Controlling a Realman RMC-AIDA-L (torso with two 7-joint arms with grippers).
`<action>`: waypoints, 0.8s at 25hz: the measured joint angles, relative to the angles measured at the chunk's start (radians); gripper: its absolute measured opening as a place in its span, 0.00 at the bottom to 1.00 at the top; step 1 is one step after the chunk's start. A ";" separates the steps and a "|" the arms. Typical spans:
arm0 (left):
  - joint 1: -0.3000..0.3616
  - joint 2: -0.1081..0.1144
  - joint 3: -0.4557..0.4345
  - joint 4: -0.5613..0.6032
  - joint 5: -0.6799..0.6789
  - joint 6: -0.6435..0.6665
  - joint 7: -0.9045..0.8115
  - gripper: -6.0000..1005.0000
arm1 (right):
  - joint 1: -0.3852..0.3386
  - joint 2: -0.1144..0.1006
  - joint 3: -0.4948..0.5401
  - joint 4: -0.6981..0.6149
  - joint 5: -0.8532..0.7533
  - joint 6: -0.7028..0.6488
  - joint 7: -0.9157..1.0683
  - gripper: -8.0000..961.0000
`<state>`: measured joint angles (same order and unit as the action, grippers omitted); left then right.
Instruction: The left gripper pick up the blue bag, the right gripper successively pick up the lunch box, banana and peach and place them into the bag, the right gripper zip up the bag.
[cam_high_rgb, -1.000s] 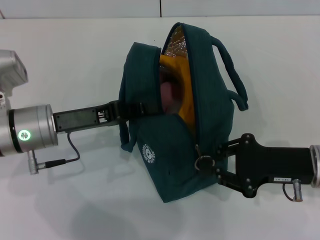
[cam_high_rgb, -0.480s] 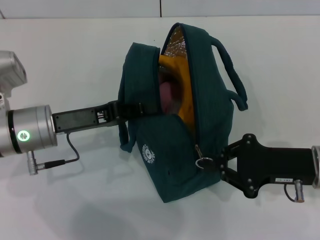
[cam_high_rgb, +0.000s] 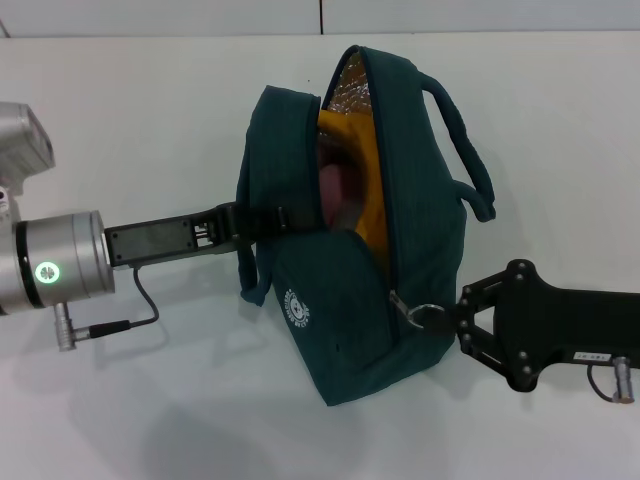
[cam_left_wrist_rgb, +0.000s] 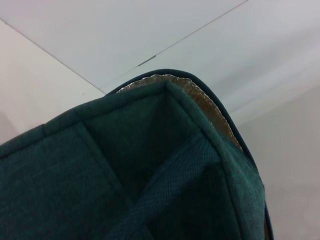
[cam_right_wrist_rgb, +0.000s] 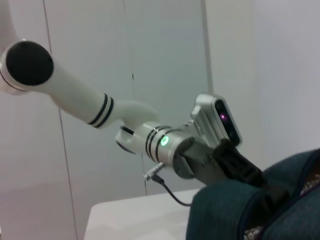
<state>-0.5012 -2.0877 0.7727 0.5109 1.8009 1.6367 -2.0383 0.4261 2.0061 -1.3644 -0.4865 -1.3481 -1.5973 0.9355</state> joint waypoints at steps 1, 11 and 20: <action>0.001 0.000 0.000 0.000 0.000 0.000 0.000 0.06 | -0.002 0.000 0.005 -0.003 0.000 -0.008 -0.001 0.02; 0.008 0.000 -0.002 -0.010 -0.001 0.015 0.055 0.06 | -0.002 0.006 0.024 -0.006 -0.004 -0.023 -0.010 0.02; 0.023 -0.001 -0.007 -0.011 -0.061 0.014 0.175 0.18 | 0.002 0.008 0.025 -0.014 0.009 -0.024 -0.011 0.02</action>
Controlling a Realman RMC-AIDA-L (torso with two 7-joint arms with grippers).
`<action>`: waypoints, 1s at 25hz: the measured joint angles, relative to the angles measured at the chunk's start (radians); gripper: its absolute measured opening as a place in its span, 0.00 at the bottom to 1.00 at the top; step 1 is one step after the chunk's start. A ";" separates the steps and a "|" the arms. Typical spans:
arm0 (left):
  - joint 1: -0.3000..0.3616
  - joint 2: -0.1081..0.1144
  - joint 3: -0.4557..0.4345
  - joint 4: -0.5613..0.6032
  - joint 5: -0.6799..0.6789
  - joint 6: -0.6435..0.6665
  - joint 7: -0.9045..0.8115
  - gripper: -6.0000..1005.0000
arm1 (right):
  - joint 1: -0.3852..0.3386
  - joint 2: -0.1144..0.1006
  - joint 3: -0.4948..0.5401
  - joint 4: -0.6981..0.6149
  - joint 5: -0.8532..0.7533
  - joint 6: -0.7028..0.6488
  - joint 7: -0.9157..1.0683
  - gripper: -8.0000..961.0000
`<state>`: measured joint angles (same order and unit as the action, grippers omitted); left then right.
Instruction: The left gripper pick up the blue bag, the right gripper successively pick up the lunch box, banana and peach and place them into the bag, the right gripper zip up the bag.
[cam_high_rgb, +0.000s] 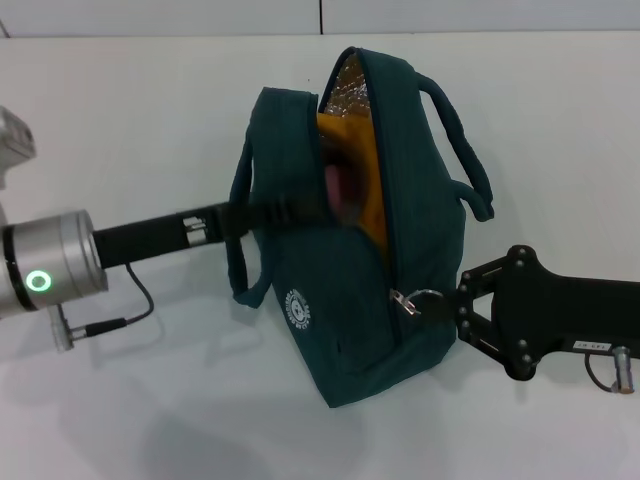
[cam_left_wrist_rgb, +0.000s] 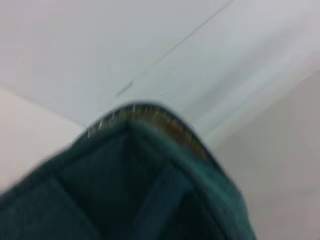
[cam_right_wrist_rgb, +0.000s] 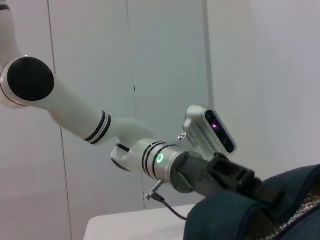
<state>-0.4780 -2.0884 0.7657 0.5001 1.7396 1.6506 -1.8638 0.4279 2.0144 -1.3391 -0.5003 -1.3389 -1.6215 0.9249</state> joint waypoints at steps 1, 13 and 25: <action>0.008 0.001 0.000 0.000 -0.027 0.000 0.016 0.19 | 0.000 0.000 0.000 -0.001 0.002 0.000 0.000 0.02; 0.085 0.004 -0.001 0.002 -0.233 -0.002 0.114 0.76 | 0.002 0.000 0.005 -0.029 0.080 -0.016 0.000 0.02; 0.092 0.005 -0.003 0.009 -0.269 0.000 0.163 0.89 | 0.137 0.007 0.007 -0.033 0.175 0.061 0.021 0.02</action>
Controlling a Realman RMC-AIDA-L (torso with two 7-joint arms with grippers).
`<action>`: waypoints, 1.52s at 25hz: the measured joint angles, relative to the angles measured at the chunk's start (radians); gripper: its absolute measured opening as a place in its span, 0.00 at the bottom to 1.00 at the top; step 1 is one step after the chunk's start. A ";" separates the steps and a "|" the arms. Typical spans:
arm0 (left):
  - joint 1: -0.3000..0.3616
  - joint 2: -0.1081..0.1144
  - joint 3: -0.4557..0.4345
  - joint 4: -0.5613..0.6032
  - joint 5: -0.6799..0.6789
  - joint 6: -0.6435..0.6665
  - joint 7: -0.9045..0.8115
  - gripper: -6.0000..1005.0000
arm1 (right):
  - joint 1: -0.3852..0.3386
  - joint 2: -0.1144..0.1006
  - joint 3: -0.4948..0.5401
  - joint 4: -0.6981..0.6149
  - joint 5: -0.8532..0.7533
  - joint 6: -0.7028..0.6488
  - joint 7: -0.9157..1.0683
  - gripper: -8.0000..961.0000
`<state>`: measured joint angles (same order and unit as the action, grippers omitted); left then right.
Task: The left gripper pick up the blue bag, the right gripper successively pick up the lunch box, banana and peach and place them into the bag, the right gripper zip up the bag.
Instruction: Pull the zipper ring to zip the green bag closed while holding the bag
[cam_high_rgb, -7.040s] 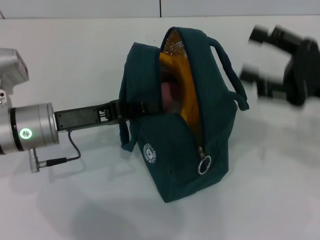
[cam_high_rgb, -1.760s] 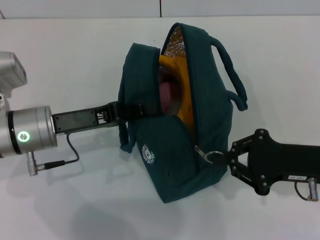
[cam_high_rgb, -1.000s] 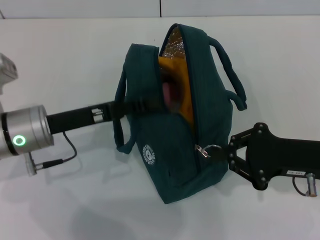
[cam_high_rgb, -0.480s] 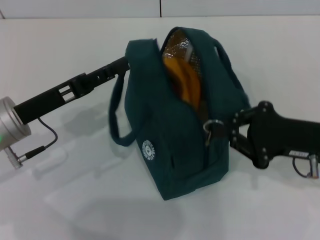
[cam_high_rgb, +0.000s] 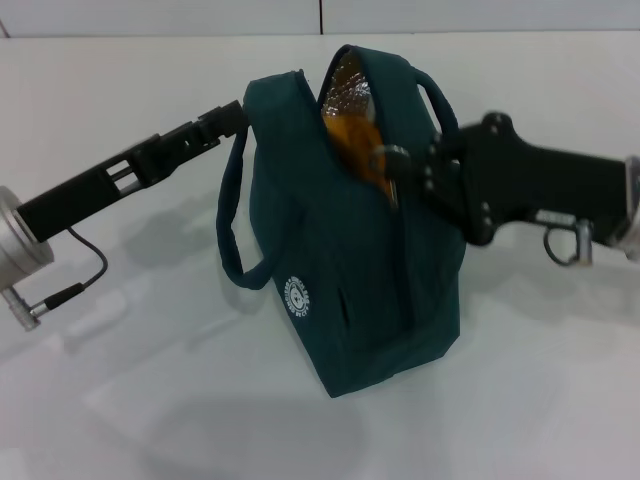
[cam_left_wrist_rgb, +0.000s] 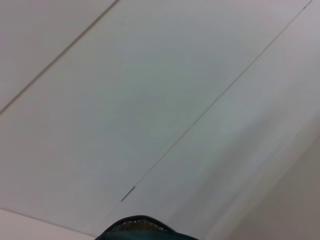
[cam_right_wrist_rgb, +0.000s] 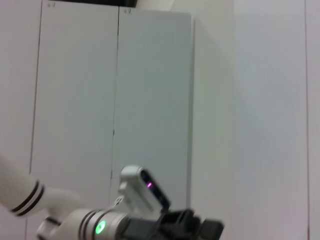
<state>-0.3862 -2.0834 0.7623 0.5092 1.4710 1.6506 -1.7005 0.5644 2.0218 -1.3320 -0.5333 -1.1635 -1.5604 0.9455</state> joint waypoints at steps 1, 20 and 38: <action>0.002 0.000 0.000 0.000 -0.003 0.000 0.003 0.89 | 0.012 0.001 -0.001 0.002 0.011 0.008 0.000 0.02; 0.107 0.052 0.000 0.024 -0.047 0.050 0.018 0.89 | 0.167 0.006 -0.158 0.030 0.152 0.130 -0.003 0.02; 0.126 0.048 -0.007 0.040 0.000 0.065 0.078 0.83 | 0.258 0.006 -0.421 0.017 0.398 0.300 -0.021 0.02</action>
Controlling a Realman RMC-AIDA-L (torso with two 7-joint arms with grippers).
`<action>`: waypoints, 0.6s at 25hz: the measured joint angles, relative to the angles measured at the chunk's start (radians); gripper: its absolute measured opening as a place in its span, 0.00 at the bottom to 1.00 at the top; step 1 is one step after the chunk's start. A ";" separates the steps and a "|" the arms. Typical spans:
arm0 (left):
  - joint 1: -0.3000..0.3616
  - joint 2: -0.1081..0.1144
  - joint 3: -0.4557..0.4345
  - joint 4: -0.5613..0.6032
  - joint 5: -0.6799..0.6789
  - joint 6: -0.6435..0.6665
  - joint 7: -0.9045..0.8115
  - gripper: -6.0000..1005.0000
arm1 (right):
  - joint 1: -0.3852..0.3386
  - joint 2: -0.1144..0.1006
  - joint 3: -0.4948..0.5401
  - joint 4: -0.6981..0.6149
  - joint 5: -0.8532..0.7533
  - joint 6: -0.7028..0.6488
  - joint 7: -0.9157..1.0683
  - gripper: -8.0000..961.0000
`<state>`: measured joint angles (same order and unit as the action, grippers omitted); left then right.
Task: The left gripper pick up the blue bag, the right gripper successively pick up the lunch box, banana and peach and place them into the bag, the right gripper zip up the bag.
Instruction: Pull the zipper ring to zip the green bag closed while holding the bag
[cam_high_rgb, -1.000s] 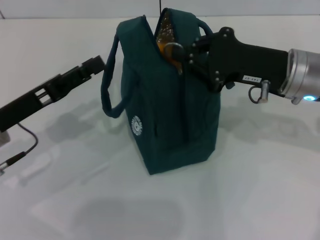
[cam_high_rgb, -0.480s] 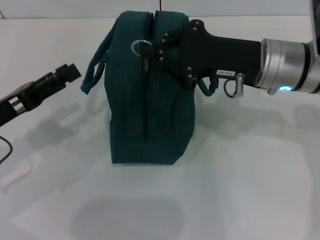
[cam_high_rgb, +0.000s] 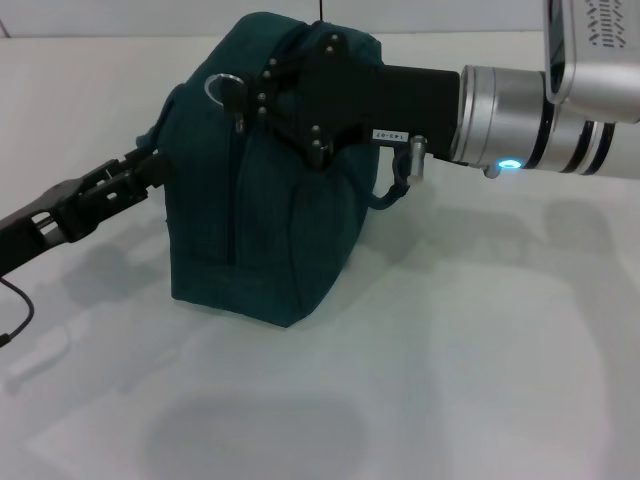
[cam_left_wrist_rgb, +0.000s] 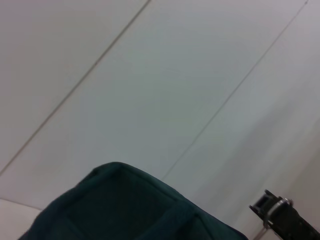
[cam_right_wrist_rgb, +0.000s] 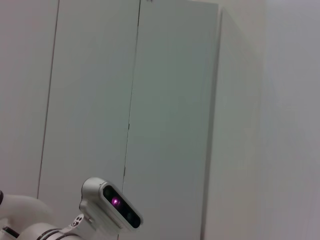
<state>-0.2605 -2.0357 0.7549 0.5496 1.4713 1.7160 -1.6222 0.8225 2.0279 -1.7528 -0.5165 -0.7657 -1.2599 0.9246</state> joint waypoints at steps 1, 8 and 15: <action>0.000 -0.001 0.001 0.000 0.001 0.001 0.001 0.82 | 0.000 0.000 0.000 0.000 0.000 0.000 0.000 0.02; -0.007 -0.015 0.002 -0.001 0.002 0.001 0.005 0.79 | 0.001 0.000 -0.002 -0.001 0.002 0.000 -0.001 0.02; -0.018 -0.017 0.001 -0.001 0.002 -0.014 0.007 0.76 | 0.001 0.000 -0.004 -0.001 0.006 -0.004 -0.001 0.02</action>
<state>-0.2789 -2.0529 0.7564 0.5483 1.4737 1.7024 -1.6148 0.8238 2.0279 -1.7570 -0.5170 -0.7602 -1.2644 0.9233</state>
